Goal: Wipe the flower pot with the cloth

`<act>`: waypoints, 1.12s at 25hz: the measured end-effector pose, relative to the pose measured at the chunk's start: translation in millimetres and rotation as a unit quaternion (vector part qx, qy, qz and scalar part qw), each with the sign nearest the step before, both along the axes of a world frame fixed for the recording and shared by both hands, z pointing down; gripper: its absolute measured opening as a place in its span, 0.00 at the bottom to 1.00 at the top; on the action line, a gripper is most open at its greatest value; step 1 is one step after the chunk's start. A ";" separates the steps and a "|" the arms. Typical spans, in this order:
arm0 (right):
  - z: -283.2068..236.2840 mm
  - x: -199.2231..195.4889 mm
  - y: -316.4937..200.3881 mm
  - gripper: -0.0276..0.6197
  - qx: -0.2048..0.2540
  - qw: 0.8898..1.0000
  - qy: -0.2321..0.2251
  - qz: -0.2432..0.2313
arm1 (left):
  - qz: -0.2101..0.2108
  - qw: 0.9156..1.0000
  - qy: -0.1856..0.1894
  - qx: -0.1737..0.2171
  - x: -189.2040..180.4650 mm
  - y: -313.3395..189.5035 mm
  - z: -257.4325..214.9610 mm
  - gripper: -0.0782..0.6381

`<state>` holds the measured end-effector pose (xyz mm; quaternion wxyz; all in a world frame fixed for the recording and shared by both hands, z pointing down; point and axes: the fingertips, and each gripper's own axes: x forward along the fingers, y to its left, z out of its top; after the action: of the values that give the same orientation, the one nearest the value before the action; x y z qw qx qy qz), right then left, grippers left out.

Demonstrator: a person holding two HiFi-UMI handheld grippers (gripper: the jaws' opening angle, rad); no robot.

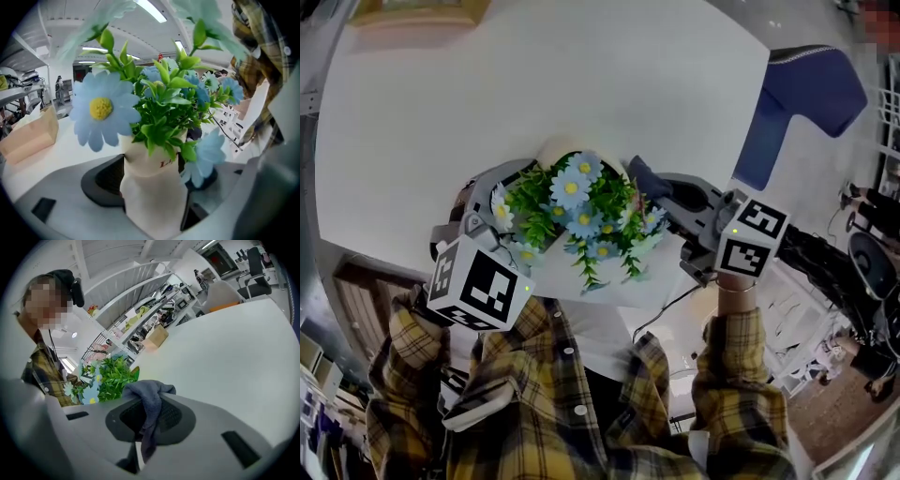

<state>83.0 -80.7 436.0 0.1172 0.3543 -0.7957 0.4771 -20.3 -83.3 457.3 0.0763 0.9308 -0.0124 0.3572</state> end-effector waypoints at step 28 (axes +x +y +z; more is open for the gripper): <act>3.8 -1.8 -48.7 0.08 0.027 0.973 0.043 -0.227 | 0.347 0.937 0.001 0.034 44.8 21.8 -5.6 0.60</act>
<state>81.2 -129.4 439.8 0.2470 0.1880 -0.8622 0.4004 24.4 -61.4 451.6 -0.0838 0.8798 0.2991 0.3597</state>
